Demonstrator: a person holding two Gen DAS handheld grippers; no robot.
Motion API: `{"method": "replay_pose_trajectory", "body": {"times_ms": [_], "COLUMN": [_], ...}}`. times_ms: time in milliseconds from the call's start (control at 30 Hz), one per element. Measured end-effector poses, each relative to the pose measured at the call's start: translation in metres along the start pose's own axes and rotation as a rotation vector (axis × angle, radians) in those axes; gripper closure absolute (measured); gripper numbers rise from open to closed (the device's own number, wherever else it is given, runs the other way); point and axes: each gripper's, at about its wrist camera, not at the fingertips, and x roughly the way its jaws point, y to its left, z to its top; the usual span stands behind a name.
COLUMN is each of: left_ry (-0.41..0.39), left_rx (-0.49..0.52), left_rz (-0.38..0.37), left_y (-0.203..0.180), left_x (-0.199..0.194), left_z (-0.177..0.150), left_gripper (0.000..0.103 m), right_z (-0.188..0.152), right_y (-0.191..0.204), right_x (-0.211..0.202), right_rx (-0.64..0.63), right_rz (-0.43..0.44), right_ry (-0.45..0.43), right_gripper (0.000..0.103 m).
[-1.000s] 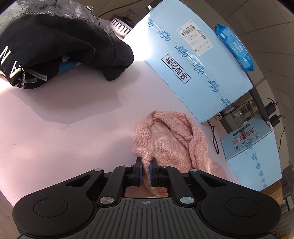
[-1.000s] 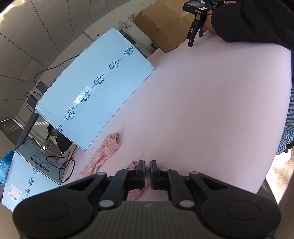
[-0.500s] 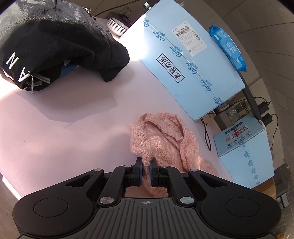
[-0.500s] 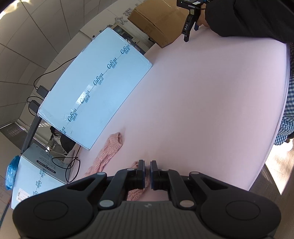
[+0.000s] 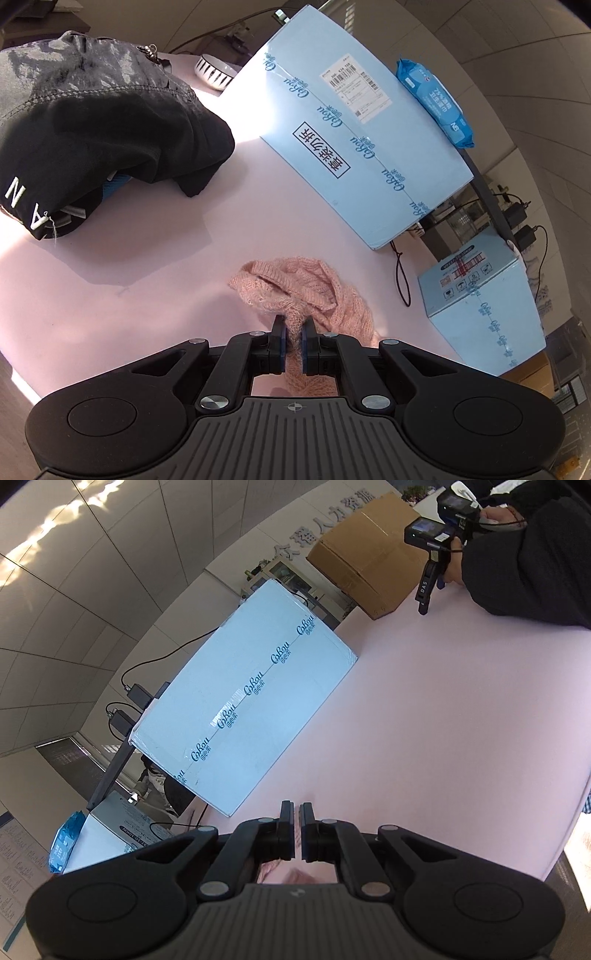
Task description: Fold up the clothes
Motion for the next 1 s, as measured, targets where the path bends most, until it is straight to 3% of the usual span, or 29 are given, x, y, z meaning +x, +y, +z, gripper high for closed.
{"method": "replay_pose_trajectory", "body": {"times_ms": [100,200,400,533,633,800,1000], "left_ry": [0.02,0.038,0.048,0.06,0.067,0.076,0.083], "left_rx": [0.03,0.077,0.034,0.013,0.018,0.013,-0.004], "left_rz": [0.034,0.049,0.049,0.049,0.046,0.038,0.041], "left_y": [-0.016,-0.027,-0.01,-0.001,0.0,0.003,0.01], "left_x": [0.015,0.021,0.011,0.01,0.012,0.012,0.007], "left_z": [0.017,0.013,0.004,0.002,-0.002,-0.005,-0.008], "left_gripper": [0.096,0.096,0.096,0.096,0.096,0.096,0.096], "right_z": [0.015,0.009,-0.014,-0.023,-0.032,-0.05,-0.056], "right_y": [0.016,0.026,0.01,-0.004,-0.007,-0.01,-0.02], "right_x": [0.027,0.04,0.011,-0.009,-0.01,0.01,0.015], "right_rx": [-0.052,-0.066,-0.012,0.068,0.11,0.13,0.194], "right_rz": [0.0,0.054,0.141,0.096,0.098,0.03,0.006], "right_ry": [0.013,0.113,0.347,0.435,0.493,0.56,0.53], "right_gripper": [0.101,0.101,0.093,0.06,0.049,0.049,0.066]}}
